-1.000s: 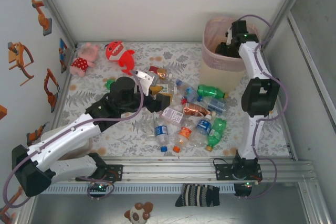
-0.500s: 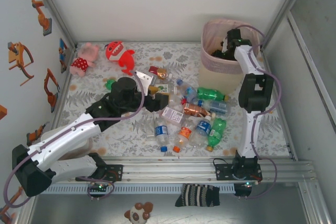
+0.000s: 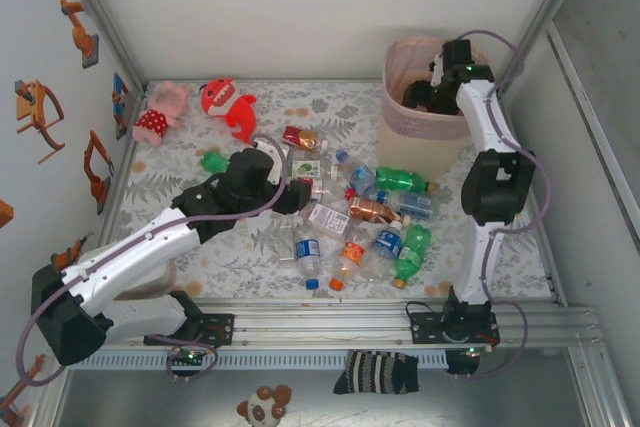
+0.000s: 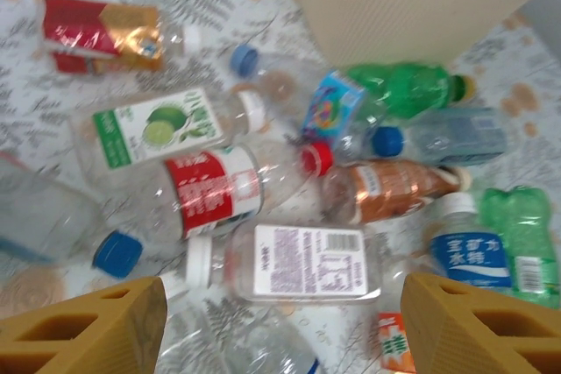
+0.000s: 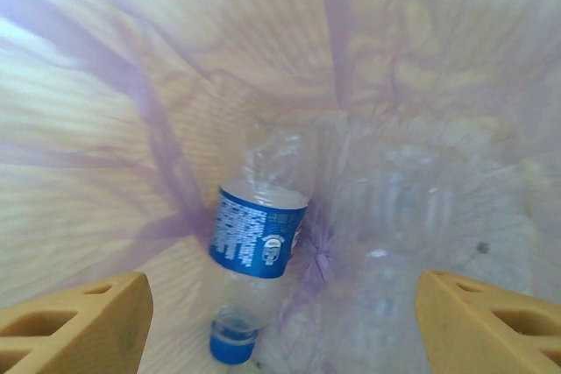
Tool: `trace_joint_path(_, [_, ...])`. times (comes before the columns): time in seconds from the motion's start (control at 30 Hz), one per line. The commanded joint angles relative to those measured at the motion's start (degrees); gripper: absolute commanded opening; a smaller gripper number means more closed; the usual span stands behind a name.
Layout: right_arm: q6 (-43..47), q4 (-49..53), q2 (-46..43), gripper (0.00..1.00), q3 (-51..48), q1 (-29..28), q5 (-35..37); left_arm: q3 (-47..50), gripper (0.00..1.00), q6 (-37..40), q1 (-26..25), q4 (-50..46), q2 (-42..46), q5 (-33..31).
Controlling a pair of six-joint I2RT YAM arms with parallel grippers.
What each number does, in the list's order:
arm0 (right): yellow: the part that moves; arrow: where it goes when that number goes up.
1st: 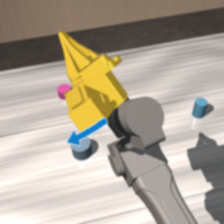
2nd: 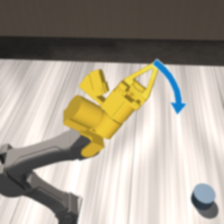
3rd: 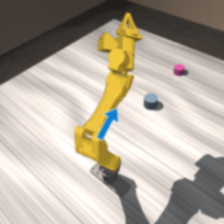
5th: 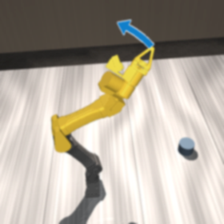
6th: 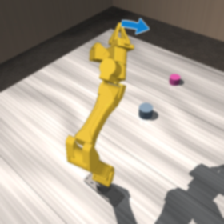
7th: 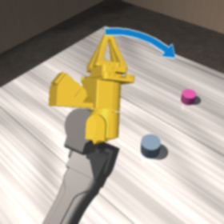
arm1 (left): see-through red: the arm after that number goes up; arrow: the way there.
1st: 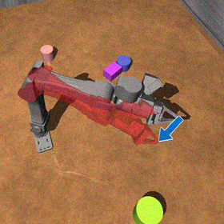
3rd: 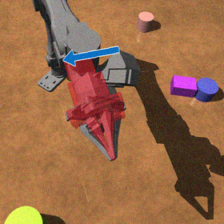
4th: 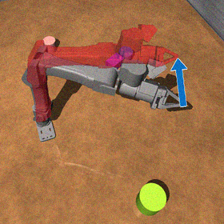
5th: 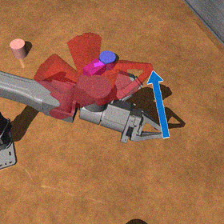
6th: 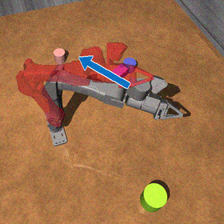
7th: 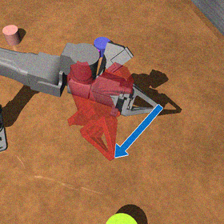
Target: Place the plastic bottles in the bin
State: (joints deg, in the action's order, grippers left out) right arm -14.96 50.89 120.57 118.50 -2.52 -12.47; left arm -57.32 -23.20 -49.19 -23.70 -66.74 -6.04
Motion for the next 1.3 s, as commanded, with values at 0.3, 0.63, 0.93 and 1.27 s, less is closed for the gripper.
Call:
trace_joint_path(0.3, [-0.1,4.4,-13.2,0.78,4.4,0.0,2.0,-1.7,0.69,-12.1,5.0,-11.2,-7.9,-5.7])
trace_joint_path(0.63, [-0.7,3.5,-24.8,0.78,-0.7,0.0,2.6,-3.9,0.69,-25.9,12.3,-15.1,-16.1,-11.3])
trace_joint_path(0.93, [0.1,2.7,-32.4,0.78,-7.2,-0.1,4.6,-4.0,0.65,-31.9,18.6,-12.1,-22.7,-8.2])
trace_joint_path(1.27, [0.2,2.8,-34.9,0.78,-10.7,0.0,4.4,-3.3,0.58,-32.3,24.7,-6.5,-24.3,-5.1])
